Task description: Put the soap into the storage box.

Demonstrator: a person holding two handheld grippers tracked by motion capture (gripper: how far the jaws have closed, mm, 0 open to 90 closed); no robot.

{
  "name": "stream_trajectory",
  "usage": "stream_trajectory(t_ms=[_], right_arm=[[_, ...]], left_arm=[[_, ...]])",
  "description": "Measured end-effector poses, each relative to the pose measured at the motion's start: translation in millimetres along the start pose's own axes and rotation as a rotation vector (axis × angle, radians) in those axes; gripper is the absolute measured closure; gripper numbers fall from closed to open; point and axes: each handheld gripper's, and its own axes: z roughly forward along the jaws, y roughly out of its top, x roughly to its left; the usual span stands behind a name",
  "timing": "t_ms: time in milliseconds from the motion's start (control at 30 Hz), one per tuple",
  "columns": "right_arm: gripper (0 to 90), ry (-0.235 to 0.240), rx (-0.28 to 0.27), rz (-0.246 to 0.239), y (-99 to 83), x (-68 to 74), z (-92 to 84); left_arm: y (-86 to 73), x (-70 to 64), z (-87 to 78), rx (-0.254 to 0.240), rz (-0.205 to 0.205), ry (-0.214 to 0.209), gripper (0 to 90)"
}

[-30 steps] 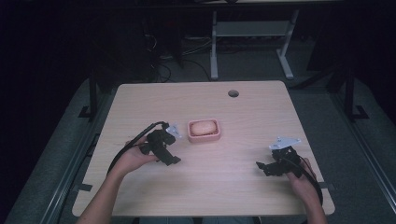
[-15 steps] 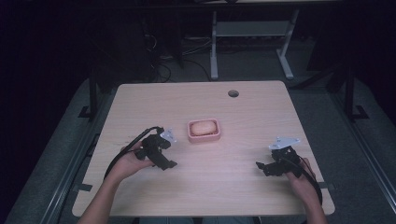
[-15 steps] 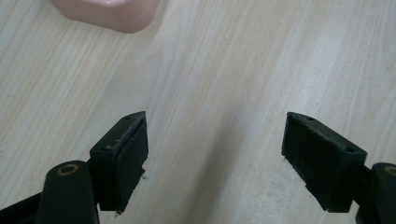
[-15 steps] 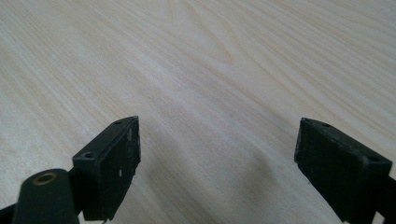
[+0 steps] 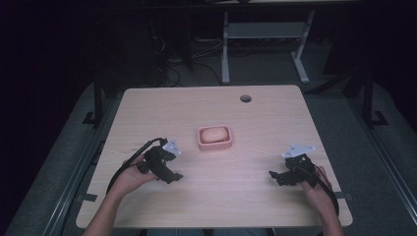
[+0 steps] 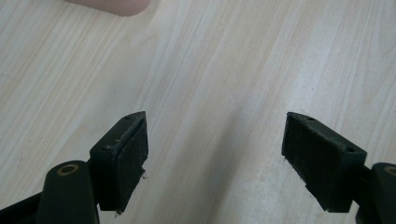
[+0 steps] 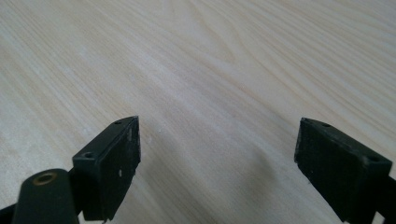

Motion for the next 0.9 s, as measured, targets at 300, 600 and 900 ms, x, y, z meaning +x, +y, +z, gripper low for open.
stream_trajectory(t_ms=[300,600,900], right_arm=[[13.8,0.001,0.004,-0.001,-0.2,0.2,0.4],[13.8,0.004,0.009,0.000,-1.0,0.2,0.4],[13.8,0.004,0.013,-0.002,-1.3,0.7,0.7]], left_arm=[[-9.2,-0.4,-1.6,-0.006,-0.011,0.005,22.8],[-18.5,-1.3,-3.5,-0.019,-0.028,0.010,23.0],[-28.3,-1.5,-8.0,-0.027,-0.044,0.016,23.0]])
